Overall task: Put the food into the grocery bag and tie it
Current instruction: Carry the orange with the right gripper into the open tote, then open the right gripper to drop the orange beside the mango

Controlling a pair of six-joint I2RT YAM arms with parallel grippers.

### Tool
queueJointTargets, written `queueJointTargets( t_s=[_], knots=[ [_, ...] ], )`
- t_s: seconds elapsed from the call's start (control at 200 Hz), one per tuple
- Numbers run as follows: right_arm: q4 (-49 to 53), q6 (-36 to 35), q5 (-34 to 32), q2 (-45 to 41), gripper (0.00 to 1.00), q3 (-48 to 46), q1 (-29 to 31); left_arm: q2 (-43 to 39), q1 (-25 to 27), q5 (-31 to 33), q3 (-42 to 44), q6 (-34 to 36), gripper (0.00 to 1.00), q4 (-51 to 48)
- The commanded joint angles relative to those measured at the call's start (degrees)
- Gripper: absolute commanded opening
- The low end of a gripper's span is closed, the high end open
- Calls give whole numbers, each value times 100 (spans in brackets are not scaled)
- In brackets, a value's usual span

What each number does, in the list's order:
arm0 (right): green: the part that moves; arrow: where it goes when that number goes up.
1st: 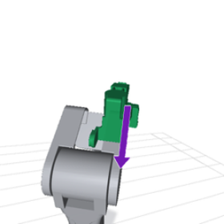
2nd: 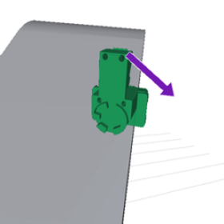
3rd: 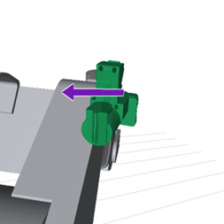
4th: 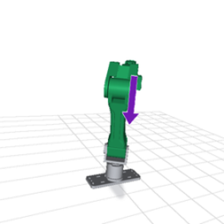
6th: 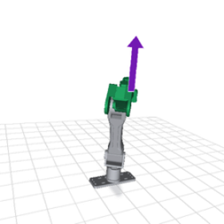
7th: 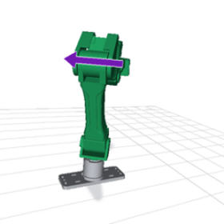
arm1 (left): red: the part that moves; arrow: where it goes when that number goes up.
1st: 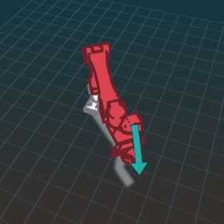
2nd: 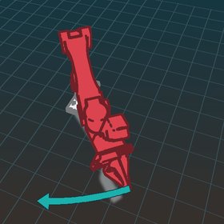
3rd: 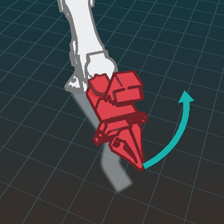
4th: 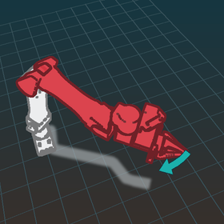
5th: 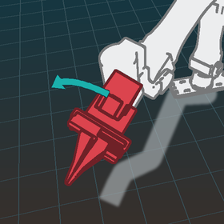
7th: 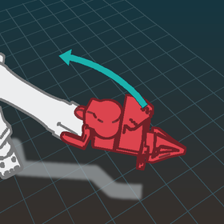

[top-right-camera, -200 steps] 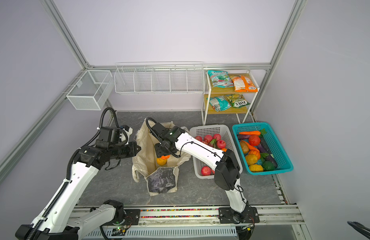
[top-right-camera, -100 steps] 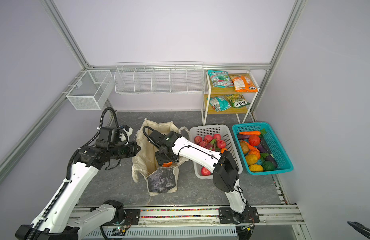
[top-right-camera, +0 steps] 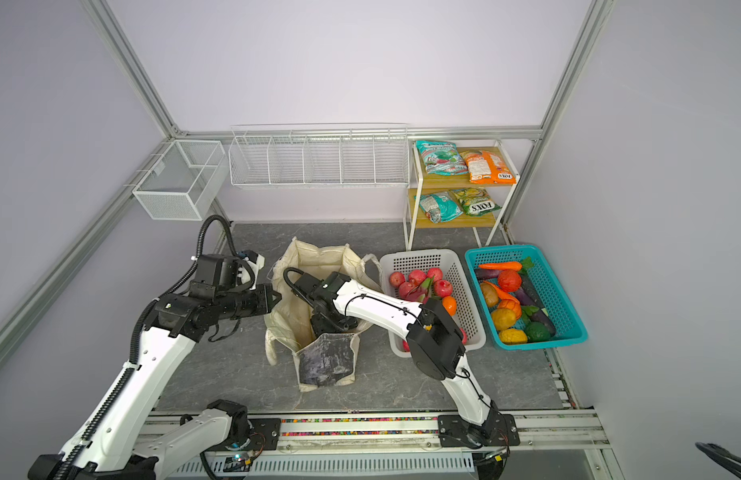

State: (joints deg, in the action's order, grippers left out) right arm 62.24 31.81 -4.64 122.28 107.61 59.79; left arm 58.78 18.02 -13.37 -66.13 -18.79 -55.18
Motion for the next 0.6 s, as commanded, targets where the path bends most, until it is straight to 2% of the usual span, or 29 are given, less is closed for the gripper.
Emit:
queueJointTargets(
  t_s=[0.0,0.385,0.475,0.5,0.595],
  knots=[
    [68,96,-70,116,76,-124,15,-157,17,-26,-133,136,0,29],
    [-25,366,-269,57,100,-293,37,-259,17,-102,28,227,0,47],
    [-17,394,-305,15,93,-252,50,-287,17,-141,80,232,0,74],
    [-5,400,-311,2,88,-235,56,-302,17,-148,90,226,0,75],
    [42,383,-395,-38,88,-164,53,-332,15,-142,139,230,0,88]
  ],
)
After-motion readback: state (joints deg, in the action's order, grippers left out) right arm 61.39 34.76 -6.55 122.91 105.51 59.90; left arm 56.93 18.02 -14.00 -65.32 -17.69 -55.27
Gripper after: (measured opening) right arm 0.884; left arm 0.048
